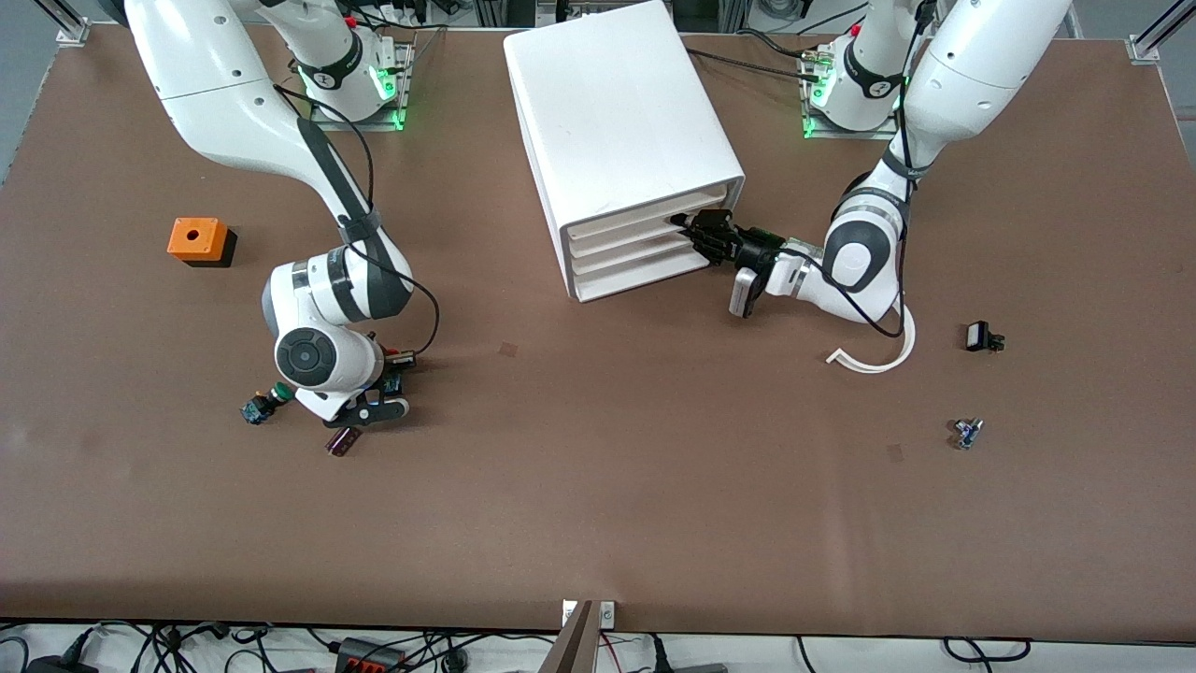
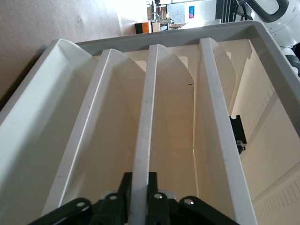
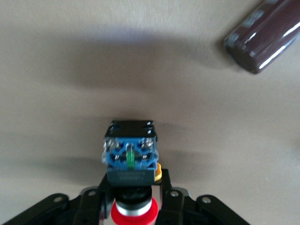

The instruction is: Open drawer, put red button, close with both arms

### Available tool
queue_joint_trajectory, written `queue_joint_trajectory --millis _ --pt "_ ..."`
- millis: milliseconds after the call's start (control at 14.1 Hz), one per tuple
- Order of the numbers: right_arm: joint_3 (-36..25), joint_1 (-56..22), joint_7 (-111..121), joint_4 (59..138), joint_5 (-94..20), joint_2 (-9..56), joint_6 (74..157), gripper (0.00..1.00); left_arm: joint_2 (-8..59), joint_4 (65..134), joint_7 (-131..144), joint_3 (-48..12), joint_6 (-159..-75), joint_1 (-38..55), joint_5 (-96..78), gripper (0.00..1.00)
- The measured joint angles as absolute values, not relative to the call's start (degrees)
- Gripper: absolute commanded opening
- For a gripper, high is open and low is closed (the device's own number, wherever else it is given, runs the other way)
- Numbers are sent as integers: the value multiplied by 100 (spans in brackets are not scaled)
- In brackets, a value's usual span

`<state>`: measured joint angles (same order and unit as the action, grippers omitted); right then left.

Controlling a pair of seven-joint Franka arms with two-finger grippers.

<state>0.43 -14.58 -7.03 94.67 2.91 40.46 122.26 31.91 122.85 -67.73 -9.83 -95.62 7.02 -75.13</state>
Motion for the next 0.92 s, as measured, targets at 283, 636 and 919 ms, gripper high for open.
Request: queue_joint_trajectory --millis 283,636,919 --pt "43 -1464 -703 8900 191 3875 12020 0 3227 12197 -6751 -984 -9568 652 -7537 2" --pt "80 -1855 -703 7841 182 3751 11731 0 3521 11621 -6481 -885 -9578 414 -7536 3" --pt "84 -2482 -704 7444 172 3763 11693 0 3819 11043 -6256 -821 -9582 208 -7457 100"
